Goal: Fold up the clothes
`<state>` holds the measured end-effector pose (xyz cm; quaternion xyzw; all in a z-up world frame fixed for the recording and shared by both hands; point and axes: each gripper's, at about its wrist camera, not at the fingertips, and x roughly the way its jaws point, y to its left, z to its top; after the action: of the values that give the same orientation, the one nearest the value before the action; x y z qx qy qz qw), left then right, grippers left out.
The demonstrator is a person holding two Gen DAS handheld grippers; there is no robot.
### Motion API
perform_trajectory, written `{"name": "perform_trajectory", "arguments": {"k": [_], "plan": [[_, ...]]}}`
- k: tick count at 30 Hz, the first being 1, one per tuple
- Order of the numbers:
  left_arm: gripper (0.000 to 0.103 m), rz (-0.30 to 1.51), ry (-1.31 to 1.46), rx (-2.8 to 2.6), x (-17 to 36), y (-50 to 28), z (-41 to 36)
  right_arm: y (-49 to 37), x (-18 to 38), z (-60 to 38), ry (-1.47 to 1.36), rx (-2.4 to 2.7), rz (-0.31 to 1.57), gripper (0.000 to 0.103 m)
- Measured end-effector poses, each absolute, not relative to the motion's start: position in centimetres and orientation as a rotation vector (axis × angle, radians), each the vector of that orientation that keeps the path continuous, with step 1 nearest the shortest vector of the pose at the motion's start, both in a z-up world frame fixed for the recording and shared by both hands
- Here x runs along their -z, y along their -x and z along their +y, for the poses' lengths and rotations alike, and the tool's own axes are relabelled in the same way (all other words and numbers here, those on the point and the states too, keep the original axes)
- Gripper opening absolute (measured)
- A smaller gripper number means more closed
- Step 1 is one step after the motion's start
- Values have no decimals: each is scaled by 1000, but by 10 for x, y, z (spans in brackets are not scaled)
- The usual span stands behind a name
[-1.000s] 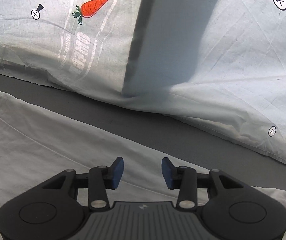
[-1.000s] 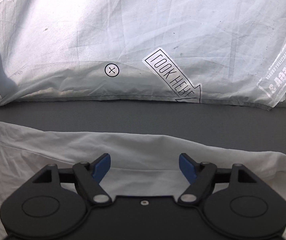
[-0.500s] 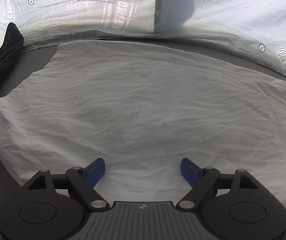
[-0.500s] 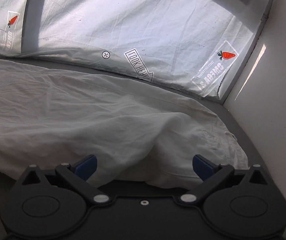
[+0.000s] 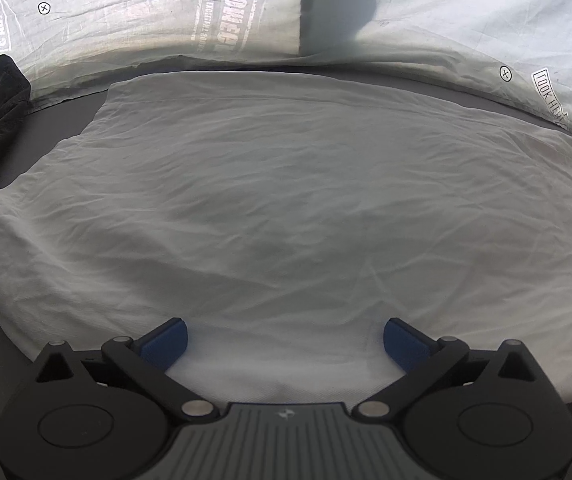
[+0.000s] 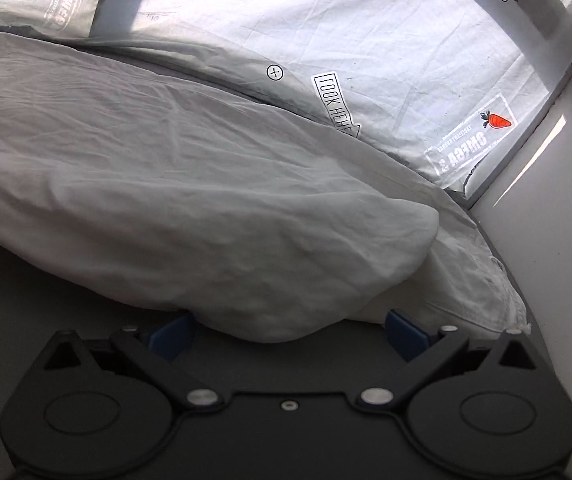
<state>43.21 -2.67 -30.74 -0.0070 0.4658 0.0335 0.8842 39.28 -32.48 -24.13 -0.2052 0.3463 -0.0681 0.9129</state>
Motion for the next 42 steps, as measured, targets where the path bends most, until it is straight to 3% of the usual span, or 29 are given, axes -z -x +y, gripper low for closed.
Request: {"name": "perform_trajectory", "arguments": {"k": [6, 11, 22, 30, 38, 42], "plan": [[103, 936, 12, -64, 309, -428, -26, -399, 181, -319, 360, 157, 432, 103], [103, 910, 11, -61, 310, -425, -26, -415, 185, -315, 418, 140, 494, 103], [103, 893, 18, -96, 311, -426, -30, -354, 251, -302, 431, 18, 725, 103], [103, 884, 16, -94, 312, -424, -29, -389, 254, -287, 534, 118, 671, 103], [103, 872, 12, -89, 313, -422, -28, -396, 205, -291, 418, 176, 442, 103], [103, 868, 10, -86, 313, -421, -28, -417, 205, -286, 443, 185, 441, 103]]}}
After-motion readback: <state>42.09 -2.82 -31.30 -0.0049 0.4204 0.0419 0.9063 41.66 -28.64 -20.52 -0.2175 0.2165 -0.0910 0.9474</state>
